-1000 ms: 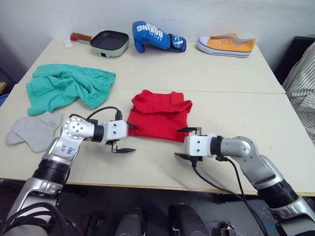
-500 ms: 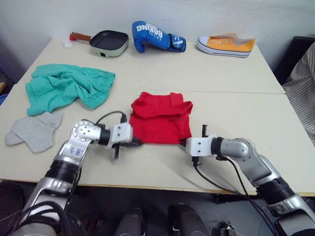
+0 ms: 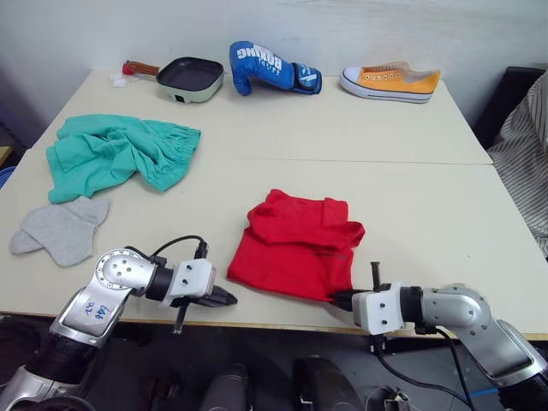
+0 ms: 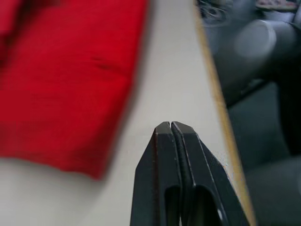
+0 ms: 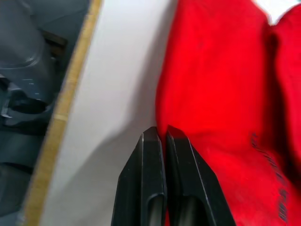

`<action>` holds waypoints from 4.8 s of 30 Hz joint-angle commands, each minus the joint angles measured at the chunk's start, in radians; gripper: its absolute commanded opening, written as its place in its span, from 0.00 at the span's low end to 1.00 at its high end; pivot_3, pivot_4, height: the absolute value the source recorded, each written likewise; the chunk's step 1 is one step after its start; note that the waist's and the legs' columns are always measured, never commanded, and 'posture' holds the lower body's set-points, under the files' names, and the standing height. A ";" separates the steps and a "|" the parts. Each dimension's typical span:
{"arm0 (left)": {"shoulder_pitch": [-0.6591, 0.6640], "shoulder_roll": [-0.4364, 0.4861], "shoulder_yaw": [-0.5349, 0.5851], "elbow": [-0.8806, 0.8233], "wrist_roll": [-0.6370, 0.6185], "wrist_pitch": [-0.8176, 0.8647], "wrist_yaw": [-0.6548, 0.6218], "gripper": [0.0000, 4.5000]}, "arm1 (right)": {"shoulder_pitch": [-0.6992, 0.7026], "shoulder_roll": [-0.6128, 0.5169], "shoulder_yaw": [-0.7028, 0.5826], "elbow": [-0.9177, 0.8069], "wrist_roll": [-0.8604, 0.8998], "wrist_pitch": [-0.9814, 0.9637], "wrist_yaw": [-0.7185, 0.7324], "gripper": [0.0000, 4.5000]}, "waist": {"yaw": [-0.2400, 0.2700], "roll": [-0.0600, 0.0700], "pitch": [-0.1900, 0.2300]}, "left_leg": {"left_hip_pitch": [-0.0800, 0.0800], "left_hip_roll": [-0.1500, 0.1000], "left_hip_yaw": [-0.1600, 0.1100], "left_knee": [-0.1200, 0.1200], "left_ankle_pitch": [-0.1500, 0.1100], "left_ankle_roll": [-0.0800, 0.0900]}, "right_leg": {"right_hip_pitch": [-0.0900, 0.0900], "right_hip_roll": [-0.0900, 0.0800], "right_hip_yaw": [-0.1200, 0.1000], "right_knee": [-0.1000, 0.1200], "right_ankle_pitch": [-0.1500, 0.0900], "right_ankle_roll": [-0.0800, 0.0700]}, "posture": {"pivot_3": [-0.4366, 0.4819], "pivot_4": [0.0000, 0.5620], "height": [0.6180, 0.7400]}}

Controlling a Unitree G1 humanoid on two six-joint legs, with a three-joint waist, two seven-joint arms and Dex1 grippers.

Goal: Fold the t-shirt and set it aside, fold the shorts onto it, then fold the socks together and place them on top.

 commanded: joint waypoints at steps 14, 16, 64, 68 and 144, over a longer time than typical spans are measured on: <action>-0.174 -0.101 -0.043 0.241 0.067 -0.260 -0.011 0.62 | -0.020 0.014 -0.007 0.051 -0.017 -0.041 -0.021 0.00 | 0.003 0.000 0.000 | -0.001 0.000 0.000 0.000 0.000 -0.001 | -0.001 0.000 0.000 0.000 0.000 0.000 | 0.48 0.27 1.00; -0.190 -0.120 -0.033 0.219 0.027 -0.228 -0.021 0.62 | -0.018 0.015 -0.006 0.053 -0.021 -0.041 -0.022 0.00 | 0.003 0.000 0.000 | -0.002 0.000 0.000 0.000 0.000 -0.001 | -0.001 0.000 0.000 0.000 0.000 0.000 | 0.48 0.27 1.00; -0.170 0.002 -0.076 0.062 0.004 -0.071 -0.176 0.01 | -0.102 0.028 0.009 0.051 0.011 -0.080 0.036 0.00 | -0.005 0.000 0.000 | -0.001 0.001 0.000 0.001 0.001 -0.001 | -0.001 0.001 0.000 0.002 0.000 0.000 | 0.48 0.27 1.00; -0.100 0.043 -0.059 -0.015 0.033 -0.085 -0.132 0.01 | -0.094 0.019 0.012 0.040 0.020 -0.092 0.054 0.00 | 0.004 0.000 0.000 | -0.001 0.001 0.000 0.001 0.000 -0.001 | -0.001 0.001 0.000 0.000 0.000 0.000 | 0.48 0.27 1.00; -0.284 -0.216 -0.036 0.276 0.058 0.327 0.250 0.00 | -0.622 0.324 0.049 0.636 0.072 0.392 -0.218 0.01 | 0.013 -0.001 0.000 | -0.002 0.000 0.001 0.003 0.001 -0.001 | -0.003 0.000 0.000 0.003 0.000 0.000 | 0.48 0.27 1.00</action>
